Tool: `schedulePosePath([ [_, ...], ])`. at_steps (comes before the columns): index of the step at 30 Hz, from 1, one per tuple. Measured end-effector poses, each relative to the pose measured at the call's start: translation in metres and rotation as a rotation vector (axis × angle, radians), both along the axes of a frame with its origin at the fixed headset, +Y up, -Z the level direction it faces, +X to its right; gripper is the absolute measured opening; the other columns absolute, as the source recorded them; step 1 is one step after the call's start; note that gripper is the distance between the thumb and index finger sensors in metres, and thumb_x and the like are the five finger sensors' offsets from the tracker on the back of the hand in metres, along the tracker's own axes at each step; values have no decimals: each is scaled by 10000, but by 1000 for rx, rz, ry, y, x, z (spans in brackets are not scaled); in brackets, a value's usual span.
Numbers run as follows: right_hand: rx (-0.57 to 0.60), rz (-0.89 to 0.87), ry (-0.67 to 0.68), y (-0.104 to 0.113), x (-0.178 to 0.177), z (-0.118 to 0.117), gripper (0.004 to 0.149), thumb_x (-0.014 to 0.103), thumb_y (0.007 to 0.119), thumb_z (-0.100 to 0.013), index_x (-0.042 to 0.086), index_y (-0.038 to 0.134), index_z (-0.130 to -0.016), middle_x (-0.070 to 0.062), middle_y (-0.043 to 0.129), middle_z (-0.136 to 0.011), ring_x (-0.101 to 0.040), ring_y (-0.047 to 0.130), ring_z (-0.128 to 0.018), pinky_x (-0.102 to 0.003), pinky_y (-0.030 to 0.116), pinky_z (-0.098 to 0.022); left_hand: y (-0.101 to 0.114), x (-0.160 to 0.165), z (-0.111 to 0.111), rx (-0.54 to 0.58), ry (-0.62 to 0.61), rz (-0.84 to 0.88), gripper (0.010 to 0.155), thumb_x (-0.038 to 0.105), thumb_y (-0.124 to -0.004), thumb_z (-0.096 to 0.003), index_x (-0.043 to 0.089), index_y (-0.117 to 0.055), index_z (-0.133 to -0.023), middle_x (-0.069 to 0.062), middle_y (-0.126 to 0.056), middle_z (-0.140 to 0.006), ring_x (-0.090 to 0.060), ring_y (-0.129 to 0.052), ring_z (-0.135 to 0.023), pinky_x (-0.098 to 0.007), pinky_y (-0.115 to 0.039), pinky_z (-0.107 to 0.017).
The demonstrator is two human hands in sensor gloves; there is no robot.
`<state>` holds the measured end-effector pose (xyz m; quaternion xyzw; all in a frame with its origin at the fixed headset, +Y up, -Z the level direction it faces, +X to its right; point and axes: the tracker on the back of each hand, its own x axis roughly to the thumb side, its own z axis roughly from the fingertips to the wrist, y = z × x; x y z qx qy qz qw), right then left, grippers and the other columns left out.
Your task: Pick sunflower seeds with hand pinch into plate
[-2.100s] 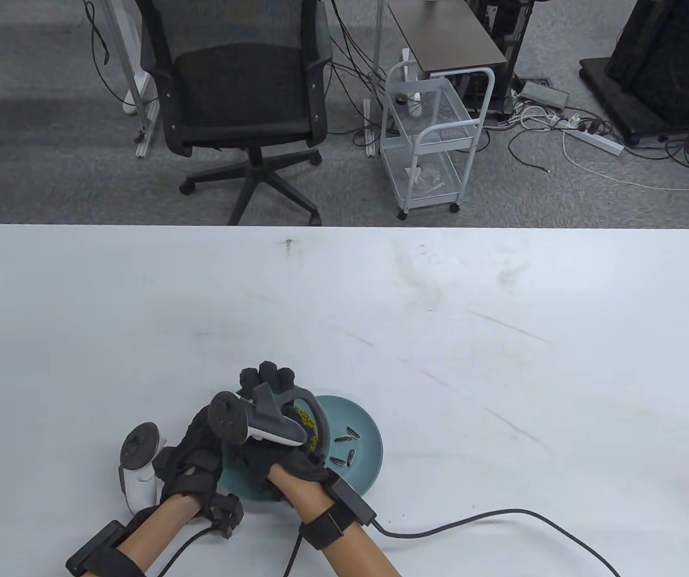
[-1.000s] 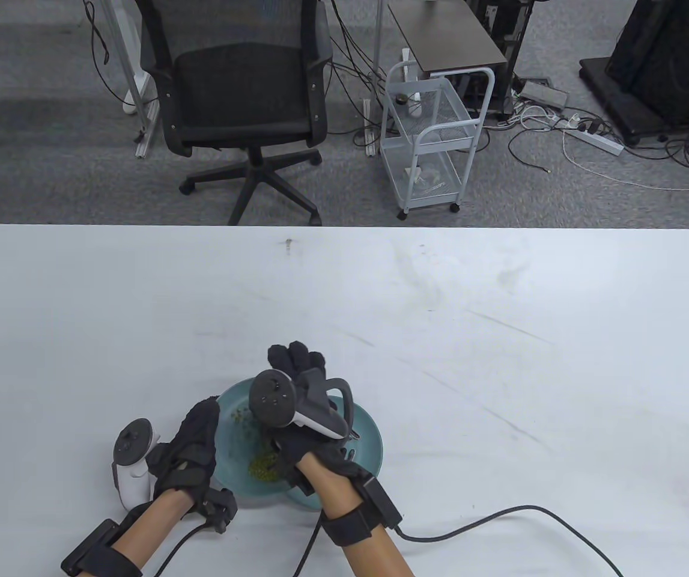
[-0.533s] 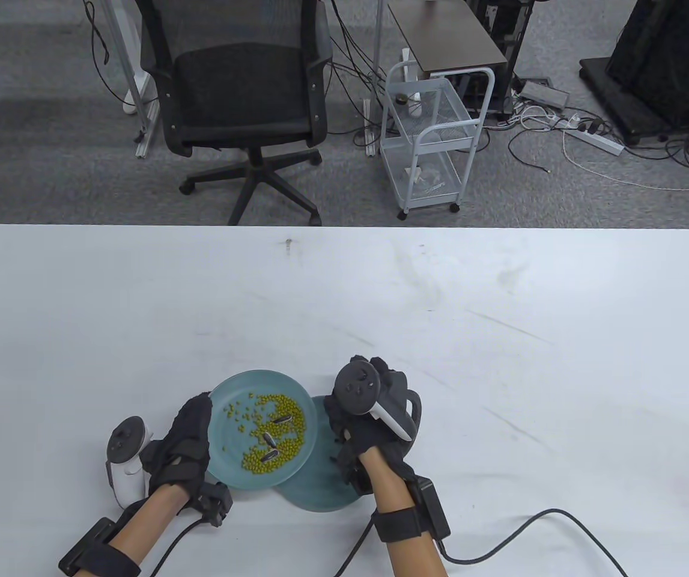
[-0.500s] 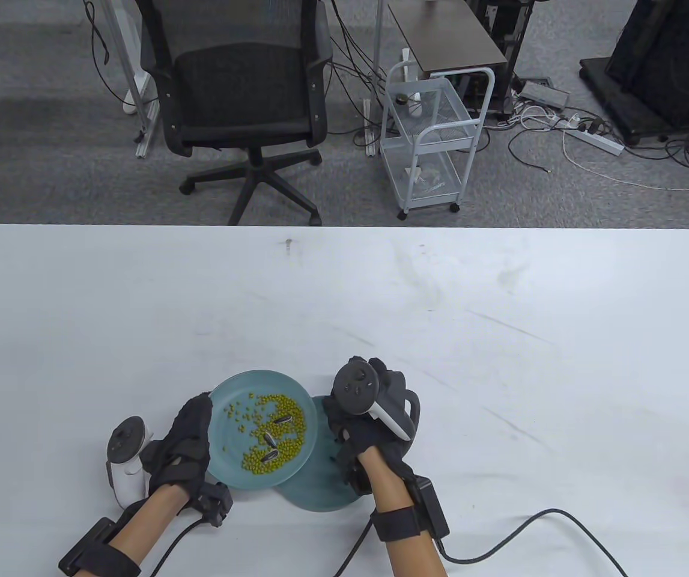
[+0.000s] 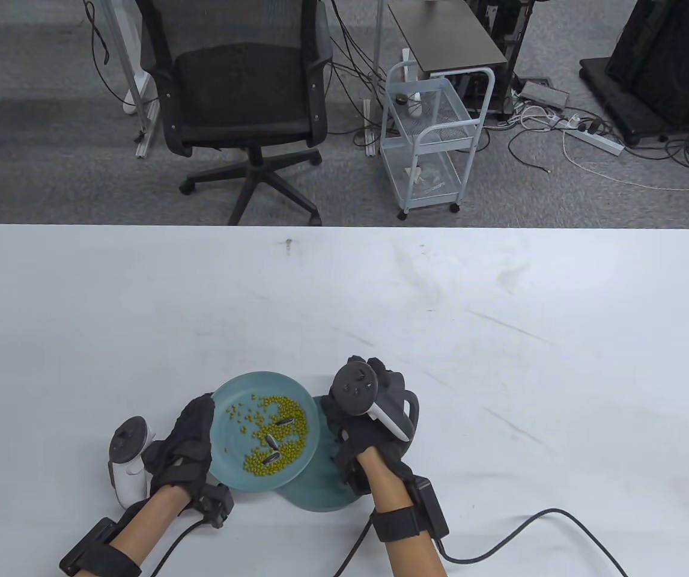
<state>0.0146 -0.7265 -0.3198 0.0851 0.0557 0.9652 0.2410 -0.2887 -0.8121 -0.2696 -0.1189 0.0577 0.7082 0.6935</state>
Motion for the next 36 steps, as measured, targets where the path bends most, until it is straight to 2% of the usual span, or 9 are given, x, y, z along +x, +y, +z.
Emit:
schedulePosePath([
  [13, 8, -14, -3, 1, 1, 0, 360, 226, 881, -541, -53, 899, -768, -367, 488, -1090, -686, 365, -966, -795, 307, -641, -1, 1, 0, -4, -7, 5, 486, 516, -529, -639, 235, -502, -1034, -80, -872, -785, -214, -1014, -406, -350, -843, -324],
  [19, 51, -27, 18, 14, -5, 6, 362, 229, 881, -542, -54, 900, -767, -369, 487, -1089, -689, 365, -965, -796, 301, -639, -1, 1, 0, -5, -9, 5, 487, 516, -530, -638, 234, -502, -1034, -81, -871, -786, -216, -1013, -408, -352, -842, -324],
  [25, 77, -23, 109, 29, -27, 18, 382, 253, 885, -543, -57, 904, -766, -368, 482, -1093, -691, 356, -967, -800, 289, -637, -2, 2, 0, -6, -16, 2, 487, 515, -530, -638, 232, -502, -1034, -83, -871, -784, -218, -1012, -406, -354, -841, -323],
  [30, -4, 26, 231, 31, -57, 32, 391, 263, 878, -553, -65, 912, -764, -368, 471, -1100, -696, 332, -970, -804, 268, -637, -4, 7, 1, -10, -32, -13, 487, 511, -532, -639, 227, -502, -1033, -87, -869, -784, -222, -1010, -406, -357, -839, -322],
  [33, -78, 112, 299, 23, -76, 39, 421, 284, 857, -569, -78, 910, -777, -353, 454, -1112, -687, 317, -979, -798, 266, -643, -3, 10, 3, -8, -41, -17, 487, 509, -531, -639, 226, -500, -1033, -88, -867, -784, -223, -1010, -405, -358, -839, -321],
  [36, -82, 155, 316, 15, -86, 42, 427, 294, 848, -574, -83, 919, -763, -338, 463, -1113, -678, 322, -982, -793, 270, -646, -2, 13, 4, -6, -56, -33, 489, 509, -533, -637, 224, -501, -1033, -94, -864, -785, -231, -1007, -405, -363, -836, -323],
])
